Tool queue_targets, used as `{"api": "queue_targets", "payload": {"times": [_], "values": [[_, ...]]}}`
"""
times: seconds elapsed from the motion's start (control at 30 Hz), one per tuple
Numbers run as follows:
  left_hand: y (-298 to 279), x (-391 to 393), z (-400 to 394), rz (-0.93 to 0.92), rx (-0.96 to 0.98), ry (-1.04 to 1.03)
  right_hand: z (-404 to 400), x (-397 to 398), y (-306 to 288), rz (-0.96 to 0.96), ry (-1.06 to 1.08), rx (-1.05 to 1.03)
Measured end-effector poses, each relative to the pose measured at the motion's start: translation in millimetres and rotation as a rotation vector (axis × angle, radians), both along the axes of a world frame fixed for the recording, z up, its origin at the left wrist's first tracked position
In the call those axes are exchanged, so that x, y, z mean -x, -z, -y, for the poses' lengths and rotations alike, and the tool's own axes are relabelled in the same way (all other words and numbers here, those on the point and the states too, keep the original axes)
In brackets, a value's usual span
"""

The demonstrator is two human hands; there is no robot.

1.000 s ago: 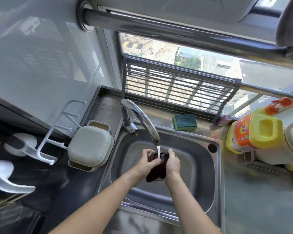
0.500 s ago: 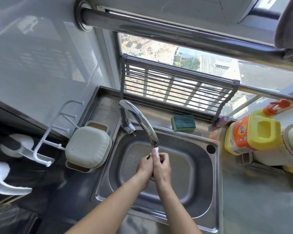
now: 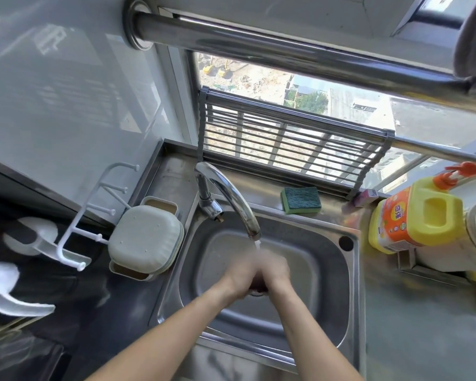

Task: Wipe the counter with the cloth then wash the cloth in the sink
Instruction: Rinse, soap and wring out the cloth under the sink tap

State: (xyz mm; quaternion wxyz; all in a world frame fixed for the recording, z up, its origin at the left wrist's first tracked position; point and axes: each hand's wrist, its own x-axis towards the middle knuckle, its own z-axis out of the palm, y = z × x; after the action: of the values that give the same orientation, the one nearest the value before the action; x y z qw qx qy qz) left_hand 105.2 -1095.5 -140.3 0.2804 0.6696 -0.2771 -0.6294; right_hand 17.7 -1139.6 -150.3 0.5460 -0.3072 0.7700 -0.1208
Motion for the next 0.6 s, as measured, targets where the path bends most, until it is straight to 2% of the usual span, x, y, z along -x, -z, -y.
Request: {"api": "queue_targets", "payload": {"times": [0.1,0.17,0.2,0.27,0.33,0.4,0.47,0.53,0.6], "values": [[6.4,-13.6,-4.0,-0.102,0.041,0.112,1.4,12.6,-3.9,0.160,0.321,-0.097],[19.1,-24.1,-4.4,-0.097,0.012,0.050,-1.4,17.0,-6.0,0.254,0.497,-0.107],[20.1,-27.5,-4.1,-0.104,-0.023,-0.004,-4.0,16.6,-6.4,0.293,0.511,-0.081],[18.6,-23.7,-0.1,-0.095,-0.067,-0.145,-11.5,8.0,-2.8,0.281,0.360,0.043],[16.9,-12.0,5.4,-0.112,-0.136,-0.259,-24.9,-7.4,-2.8,0.168,0.108,0.199],[23.8,-1.2,8.7,-0.125,-0.196,-0.328,-35.0,-19.0,-3.4,0.065,-0.027,0.269],[35.9,2.2,6.6,-0.036,-0.196,-0.305,-35.7,-23.4,-0.3,-0.027,-0.012,0.261],[22.1,2.5,3.7,0.070,-0.171,-0.312,-29.9,-23.9,-3.4,-0.106,0.037,0.241],[10.6,4.9,1.2,0.043,-0.148,-0.400,-24.4,-24.6,-6.3,-0.162,0.073,0.256]]}}
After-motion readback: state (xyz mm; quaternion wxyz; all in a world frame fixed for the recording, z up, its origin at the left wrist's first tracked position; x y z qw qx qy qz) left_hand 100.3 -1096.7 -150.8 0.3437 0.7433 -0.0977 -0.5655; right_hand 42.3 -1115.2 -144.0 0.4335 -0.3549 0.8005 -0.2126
